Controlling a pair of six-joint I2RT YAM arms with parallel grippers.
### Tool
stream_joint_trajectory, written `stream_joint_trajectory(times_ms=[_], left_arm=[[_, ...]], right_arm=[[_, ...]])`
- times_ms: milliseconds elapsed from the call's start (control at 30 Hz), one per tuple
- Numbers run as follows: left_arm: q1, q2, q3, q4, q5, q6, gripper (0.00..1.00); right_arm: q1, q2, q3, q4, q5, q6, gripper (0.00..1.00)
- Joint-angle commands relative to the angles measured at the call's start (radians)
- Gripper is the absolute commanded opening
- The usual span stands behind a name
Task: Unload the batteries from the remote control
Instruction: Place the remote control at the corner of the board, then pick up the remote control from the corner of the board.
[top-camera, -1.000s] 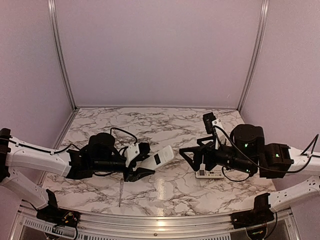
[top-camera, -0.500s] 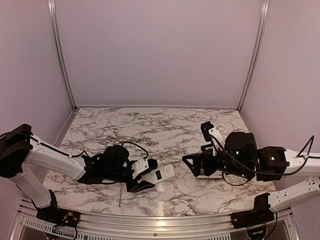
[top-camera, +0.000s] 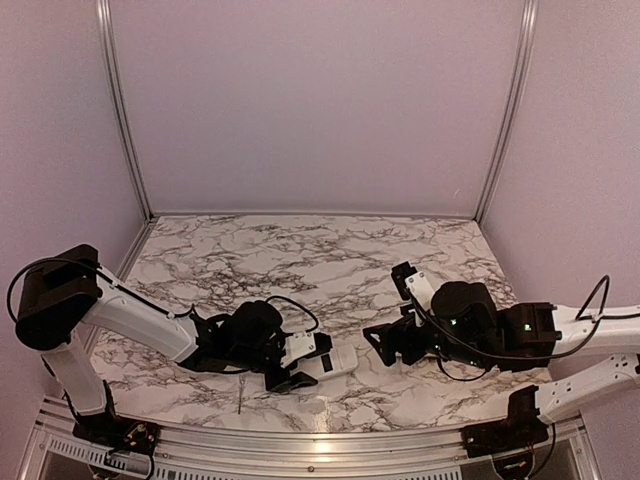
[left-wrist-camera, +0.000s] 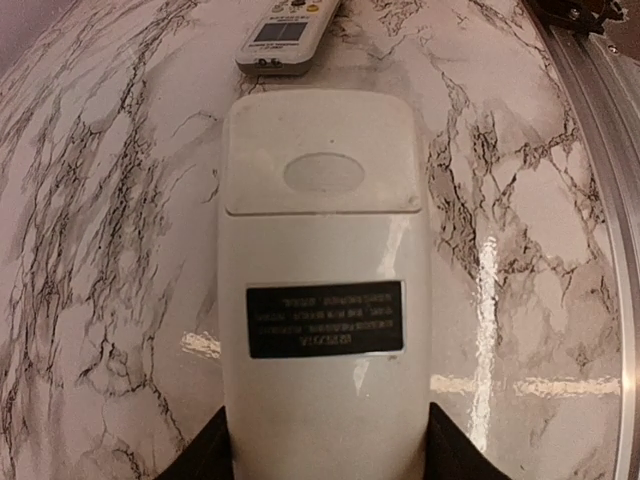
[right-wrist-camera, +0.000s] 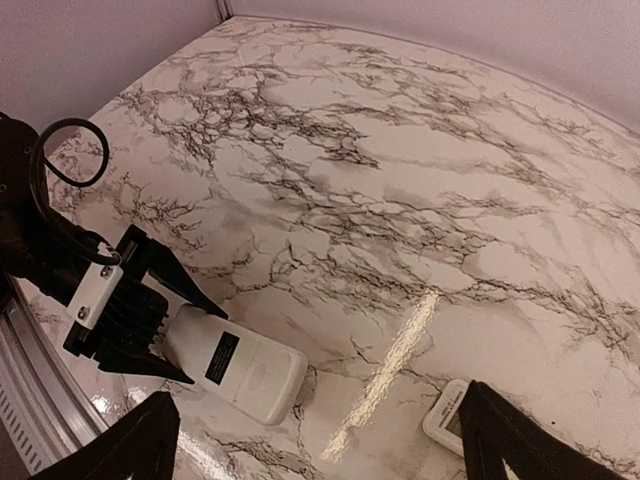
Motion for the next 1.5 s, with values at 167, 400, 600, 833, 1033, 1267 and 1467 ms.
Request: stream_joint_trajectory(times_ms=[167,400,600,833,1033,1267,1467], left_arm=[[-0.01,0.079,0.051,-0.039,-0.058,0.048,0.51],[-0.009,0.144,0.092,-0.076,-0.075,0.06,0.59],[-0.009,0.131,0.078,-0.06,-0.077,0.06,0.74],[-0.01,0.076,0.038,-0.017,-0.079,0.048,0.81],[-0.01,-0.081,-0.081,0.12,-0.097,-0.002,0.99],[-0.01,-0.222,-0.219,0.282,-0.224,-0.112,0.99],[-0.011,-0.217,-0.256,0.335,-0.269,-0.136,0.99]], right_arm=[[0.0,0.05,0.002,0.036,0.027,0.006,0.95],[0.0,0.048,-0.01,0.032,0.037,0.024,0.95],[-0.002,0.042,-0.019,0.018,0.044,0.04,0.95],[0.0,0.038,-0.022,0.014,0.062,0.046,0.95],[-0.001,0.037,-0.026,-0.01,0.138,0.089,0.96],[-0.001,0.042,-0.065,0.042,0.104,0.129,0.96],[-0.001,0.093,-0.046,0.012,0.053,0.174,0.96]])
